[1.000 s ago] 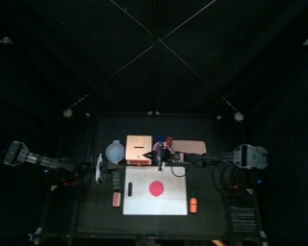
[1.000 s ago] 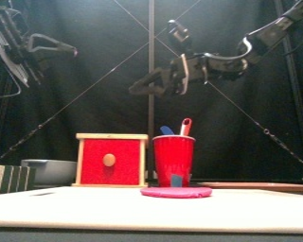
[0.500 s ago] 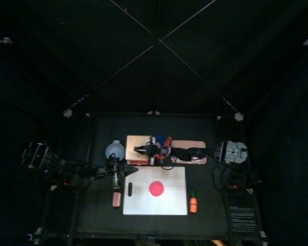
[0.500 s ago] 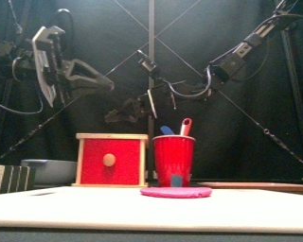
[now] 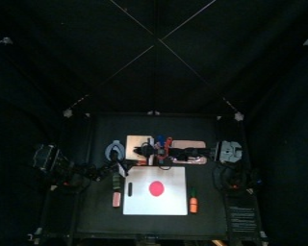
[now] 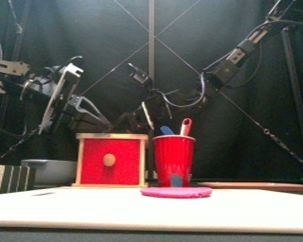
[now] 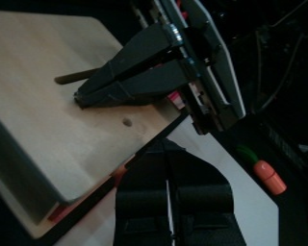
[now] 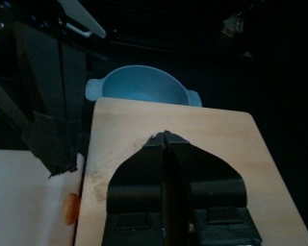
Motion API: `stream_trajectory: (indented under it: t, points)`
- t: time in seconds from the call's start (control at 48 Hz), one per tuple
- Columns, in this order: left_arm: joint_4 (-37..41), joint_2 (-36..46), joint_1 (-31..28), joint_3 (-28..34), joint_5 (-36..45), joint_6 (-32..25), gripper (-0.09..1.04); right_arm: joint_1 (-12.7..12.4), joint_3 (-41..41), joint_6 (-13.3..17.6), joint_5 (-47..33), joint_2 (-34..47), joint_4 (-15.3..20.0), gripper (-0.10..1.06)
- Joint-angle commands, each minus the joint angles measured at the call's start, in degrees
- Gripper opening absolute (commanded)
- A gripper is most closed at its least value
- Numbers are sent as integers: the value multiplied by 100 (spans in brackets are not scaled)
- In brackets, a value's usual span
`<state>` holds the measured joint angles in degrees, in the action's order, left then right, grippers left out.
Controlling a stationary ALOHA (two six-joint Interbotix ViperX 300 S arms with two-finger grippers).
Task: Get the cutter from the drawer then cut the dough then place the extra dough in the bowl
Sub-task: Open the drawer
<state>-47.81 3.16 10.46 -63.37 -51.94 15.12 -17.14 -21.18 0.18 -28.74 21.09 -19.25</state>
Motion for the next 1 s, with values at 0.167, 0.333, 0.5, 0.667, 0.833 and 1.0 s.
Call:
stream_trajectory:
  t: [0.167,0.333,0.5,0.667,0.833,1.0]
  points:
    - [-79,-79,88,141,396,694,9,9,97,-9,378,-79,0,3]
    - [-79,-114,88,158,624,1327,30,18,114,-35,527,-88,9,3]
    - [-97,-229,70,167,659,1846,52,44,141,-35,545,-79,9,3]
    - [-123,-299,53,229,659,2065,67,62,141,-26,562,-88,0,3]
    - [-141,-308,44,237,668,2092,71,79,141,-18,554,-88,9,3]
    - [-193,-396,-9,290,659,2092,73,97,141,-9,554,-88,9,3]
